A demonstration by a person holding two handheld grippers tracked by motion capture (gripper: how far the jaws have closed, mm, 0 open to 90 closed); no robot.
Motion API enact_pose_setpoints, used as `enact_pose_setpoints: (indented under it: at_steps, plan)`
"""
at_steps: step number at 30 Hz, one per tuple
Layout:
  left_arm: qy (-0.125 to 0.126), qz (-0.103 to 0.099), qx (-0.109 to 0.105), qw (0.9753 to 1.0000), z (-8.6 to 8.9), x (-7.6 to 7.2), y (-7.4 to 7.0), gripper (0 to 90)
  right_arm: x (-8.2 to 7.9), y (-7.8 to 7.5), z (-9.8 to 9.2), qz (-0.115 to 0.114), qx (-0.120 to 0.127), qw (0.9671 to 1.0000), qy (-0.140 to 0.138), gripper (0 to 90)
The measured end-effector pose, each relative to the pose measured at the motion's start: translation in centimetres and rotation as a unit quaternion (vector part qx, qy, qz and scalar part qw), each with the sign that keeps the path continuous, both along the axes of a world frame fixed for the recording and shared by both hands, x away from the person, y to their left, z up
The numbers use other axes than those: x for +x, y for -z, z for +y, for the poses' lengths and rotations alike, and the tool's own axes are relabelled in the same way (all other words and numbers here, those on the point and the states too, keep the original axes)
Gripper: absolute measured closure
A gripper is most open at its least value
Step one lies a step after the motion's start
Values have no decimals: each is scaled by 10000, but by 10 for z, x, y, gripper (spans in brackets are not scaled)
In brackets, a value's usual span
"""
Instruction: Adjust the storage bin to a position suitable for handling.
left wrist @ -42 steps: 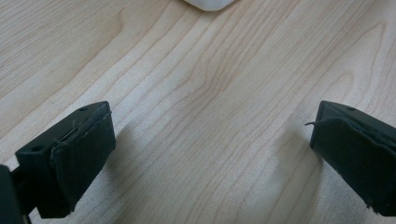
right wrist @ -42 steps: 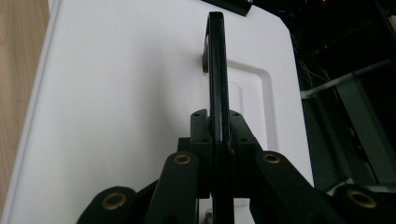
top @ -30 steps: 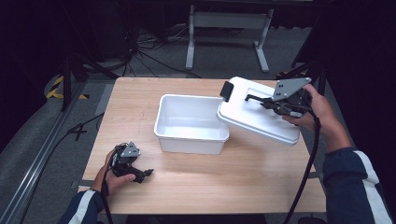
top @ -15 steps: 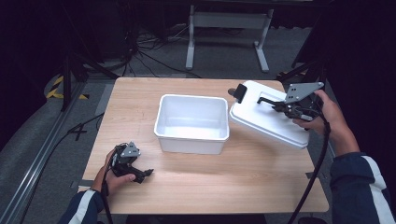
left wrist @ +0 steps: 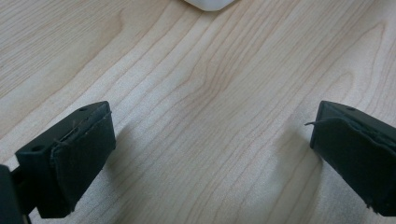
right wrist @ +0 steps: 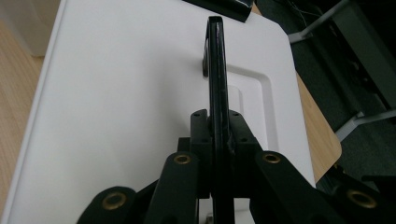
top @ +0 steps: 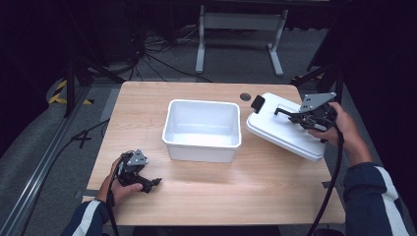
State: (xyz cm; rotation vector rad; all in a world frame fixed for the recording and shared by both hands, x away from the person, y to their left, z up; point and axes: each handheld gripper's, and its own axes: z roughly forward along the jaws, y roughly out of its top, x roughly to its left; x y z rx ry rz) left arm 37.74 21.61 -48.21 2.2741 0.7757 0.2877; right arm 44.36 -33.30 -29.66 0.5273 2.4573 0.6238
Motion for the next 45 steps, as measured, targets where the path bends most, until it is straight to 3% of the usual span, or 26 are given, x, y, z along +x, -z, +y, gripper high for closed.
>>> enact_pose_setpoints:
  at_steps: [10,28,45]
  plan:
    - [3,1,5,10000,0,0,0,5,17,33,-2,310,-60,9993,187,843]
    - [1,-2,-3,10000,0,0,0,5,38,80,-6,733,120,9961,480,842]
    - [3,-2,-1,10000,0,0,0,5,43,100,-4,960,117,9938,548,834]
